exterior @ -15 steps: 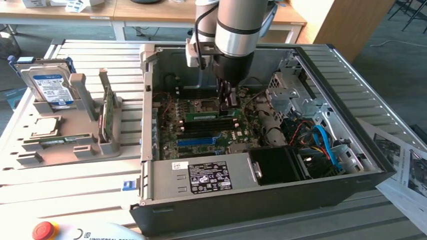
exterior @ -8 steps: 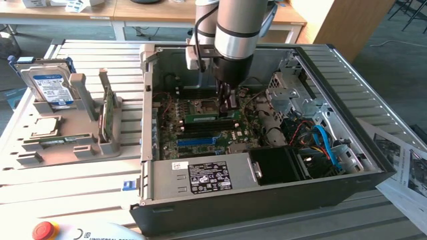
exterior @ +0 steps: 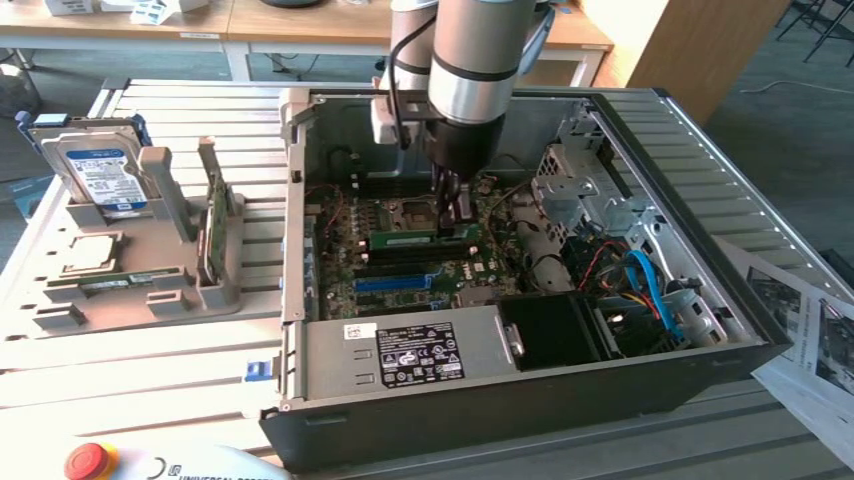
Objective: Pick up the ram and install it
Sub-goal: 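Insert the ram into the slot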
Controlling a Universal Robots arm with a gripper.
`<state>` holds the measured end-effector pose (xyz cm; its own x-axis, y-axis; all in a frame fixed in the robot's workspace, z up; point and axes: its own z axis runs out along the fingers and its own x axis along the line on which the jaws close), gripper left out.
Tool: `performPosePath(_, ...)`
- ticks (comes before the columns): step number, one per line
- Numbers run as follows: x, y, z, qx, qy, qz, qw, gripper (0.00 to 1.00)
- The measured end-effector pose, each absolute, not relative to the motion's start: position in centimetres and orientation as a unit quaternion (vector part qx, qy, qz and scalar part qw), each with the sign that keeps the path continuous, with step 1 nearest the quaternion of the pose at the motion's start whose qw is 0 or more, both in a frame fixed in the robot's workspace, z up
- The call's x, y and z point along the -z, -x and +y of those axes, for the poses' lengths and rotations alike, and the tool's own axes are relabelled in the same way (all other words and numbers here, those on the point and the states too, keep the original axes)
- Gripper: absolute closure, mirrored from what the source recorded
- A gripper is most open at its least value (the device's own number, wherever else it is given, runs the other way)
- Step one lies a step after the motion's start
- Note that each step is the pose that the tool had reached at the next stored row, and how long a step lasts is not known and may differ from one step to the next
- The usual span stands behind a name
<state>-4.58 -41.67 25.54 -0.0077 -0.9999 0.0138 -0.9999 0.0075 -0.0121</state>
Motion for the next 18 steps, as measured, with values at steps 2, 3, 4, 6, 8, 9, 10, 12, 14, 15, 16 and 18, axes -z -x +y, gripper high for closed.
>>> performPosePath(2, -25.43, 4.57, -41.67, -0.009, -0.704, -0.71, 0.001, 0.88)
performPosePath(3, -25.37, 4.58, -41.67, -0.009, -0.704, -0.71, 0.001, 0.88)
performPosePath(4, -25.31, 4.58, -41.67, -0.009, -0.704, -0.71, 0.001, 0.88)
performPosePath(6, -25.19, 4.58, -41.67, -0.009, -0.704, -0.71, 0.001, 0.88)
performPosePath(8, -25.06, 4.58, -41.67, -0.009, -0.704, -0.71, 0.001, 0.88)
performPosePath(9, -24.99, 4.57, -41.67, -0.009, -0.704, -0.71, 0.001, 0.88)
performPosePath(10, -24.94, 4.57, -41.67, -0.009, -0.704, -0.71, 0.001, 0.88)
performPosePath(12, -24.89, 4.58, -41.68, -0.009, -0.704, -0.71, 0.001, 0.88)
performPosePath(14, -24.89, 4.58, -41.67, -0.009, -0.704, -0.71, 0.001, 0.88)
performPosePath(15, -24.87, 4.58, -41.67, -0.009, -0.704, -0.71, 0.001, 0.88)
performPosePath(16, -24.87, 4.58, -41.67, -0.009, -0.704, -0.71, 0.001, 0.88)
performPosePath(18, -24.87, 4.58, -41.67, -0.009, -0.704, -0.71, 0.001, 0.88)
